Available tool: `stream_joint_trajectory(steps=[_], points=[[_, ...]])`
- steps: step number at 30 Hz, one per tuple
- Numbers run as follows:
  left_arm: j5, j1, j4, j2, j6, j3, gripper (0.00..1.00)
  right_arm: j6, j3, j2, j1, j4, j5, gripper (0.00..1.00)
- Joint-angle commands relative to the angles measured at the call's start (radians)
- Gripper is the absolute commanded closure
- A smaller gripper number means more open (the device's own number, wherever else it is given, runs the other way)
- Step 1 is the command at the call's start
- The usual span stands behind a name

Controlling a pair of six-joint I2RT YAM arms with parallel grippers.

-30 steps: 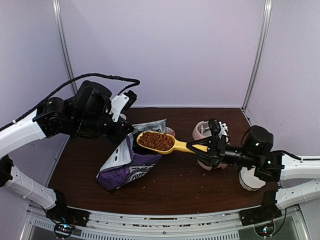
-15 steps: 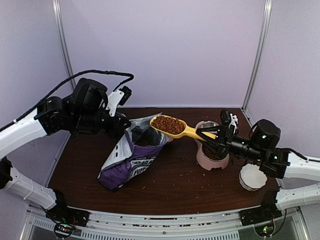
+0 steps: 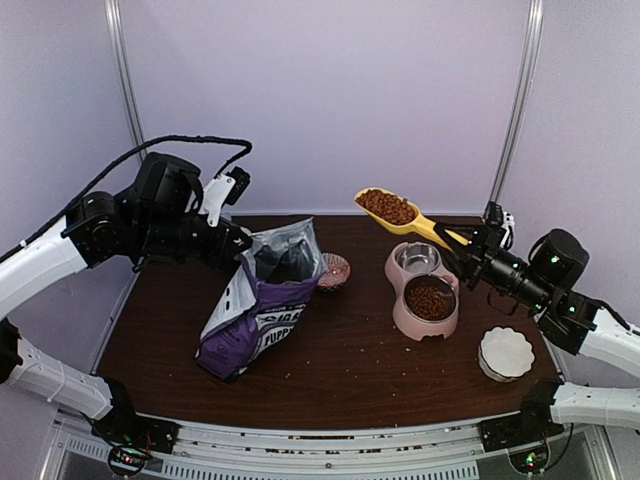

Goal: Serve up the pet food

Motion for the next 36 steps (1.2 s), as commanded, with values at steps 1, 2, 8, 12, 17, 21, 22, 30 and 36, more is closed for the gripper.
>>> stream_joint_trajectory(steps=[1,2,8,12,17,21,22,30,36], points=[[-0.010,0.026,0.037,-0.033,0.021,-0.008,1.00,0.020,-0.044,-0.039,-0.102,0.032,-0.011,0.87],[-0.011,0.029,0.034,-0.037,0.022,-0.009,1.00,0.020,-0.056,-0.044,-0.126,0.032,-0.017,0.87],[-0.013,0.038,0.023,-0.063,0.031,-0.025,1.00,0.023,-0.126,-0.050,-0.272,0.062,-0.063,0.87],[-0.002,0.044,0.014,-0.073,0.053,-0.026,1.00,0.009,-0.154,-0.024,-0.357,0.078,-0.096,0.87],[0.007,0.045,-0.002,-0.073,0.107,-0.022,1.00,-0.014,-0.174,0.026,-0.435,0.103,-0.126,0.87],[0.009,0.046,-0.009,-0.069,0.139,-0.020,1.00,-0.040,-0.177,0.077,-0.479,0.114,-0.142,0.87],[0.007,0.046,-0.007,-0.068,0.144,-0.021,1.00,-0.044,-0.179,0.090,-0.493,0.122,-0.145,0.87],[-0.003,0.045,0.027,-0.076,0.181,-0.036,1.00,-0.070,-0.184,0.216,-0.545,0.172,-0.177,0.88],[-0.018,0.046,0.039,-0.076,0.199,-0.046,1.00,-0.102,-0.171,0.313,-0.573,0.183,-0.195,0.88]])
